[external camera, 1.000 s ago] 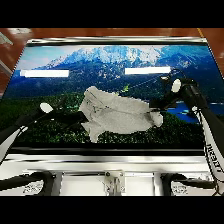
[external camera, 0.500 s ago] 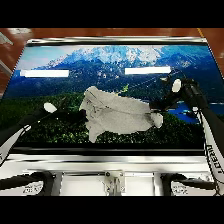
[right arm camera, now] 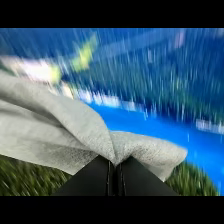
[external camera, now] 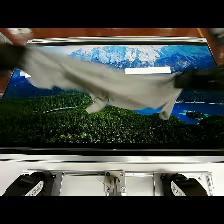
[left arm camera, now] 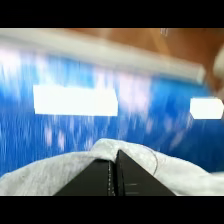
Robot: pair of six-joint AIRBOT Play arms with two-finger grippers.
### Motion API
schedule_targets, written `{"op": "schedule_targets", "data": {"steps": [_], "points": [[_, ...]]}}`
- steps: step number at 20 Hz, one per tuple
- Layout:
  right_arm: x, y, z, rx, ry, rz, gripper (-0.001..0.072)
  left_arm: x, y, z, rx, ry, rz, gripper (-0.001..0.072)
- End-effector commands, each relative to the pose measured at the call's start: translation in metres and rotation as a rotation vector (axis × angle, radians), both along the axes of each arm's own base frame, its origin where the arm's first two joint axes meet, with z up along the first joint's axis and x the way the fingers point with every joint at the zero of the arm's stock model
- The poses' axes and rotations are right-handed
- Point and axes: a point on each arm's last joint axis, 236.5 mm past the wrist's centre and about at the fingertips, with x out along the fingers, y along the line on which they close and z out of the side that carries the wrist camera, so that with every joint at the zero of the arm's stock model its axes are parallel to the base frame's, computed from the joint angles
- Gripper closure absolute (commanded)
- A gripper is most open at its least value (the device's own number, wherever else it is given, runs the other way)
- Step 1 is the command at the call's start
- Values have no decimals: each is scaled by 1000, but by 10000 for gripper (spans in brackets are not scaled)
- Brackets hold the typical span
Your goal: Fold the shirts.
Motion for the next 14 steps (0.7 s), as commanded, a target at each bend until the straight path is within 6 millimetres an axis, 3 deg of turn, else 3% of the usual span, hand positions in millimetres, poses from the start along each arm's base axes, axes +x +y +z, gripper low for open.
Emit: {"op": "schedule_targets", "data": {"steps": [1,2,4,8,10,12,14], "points": [[-69,21,115,159,-294,64,653,-101,43,118,-77,-317,91,672],[-82,28,120,206,-283,77,653,-111,45,124,-83,-339,91,672],[-102,36,107,237,-196,97,653,-124,48,128,-85,-357,92,672],[-142,34,34,177,182,100,652,-130,65,127,-21,-375,165,671],[-169,25,-5,115,418,94,653,-120,85,101,91,-282,257,671],[-169,28,-18,128,462,91,653,-109,114,61,218,-127,370,671],[-167,21,-47,106,546,56,653,-96,123,33,273,-29,406,671]]}}
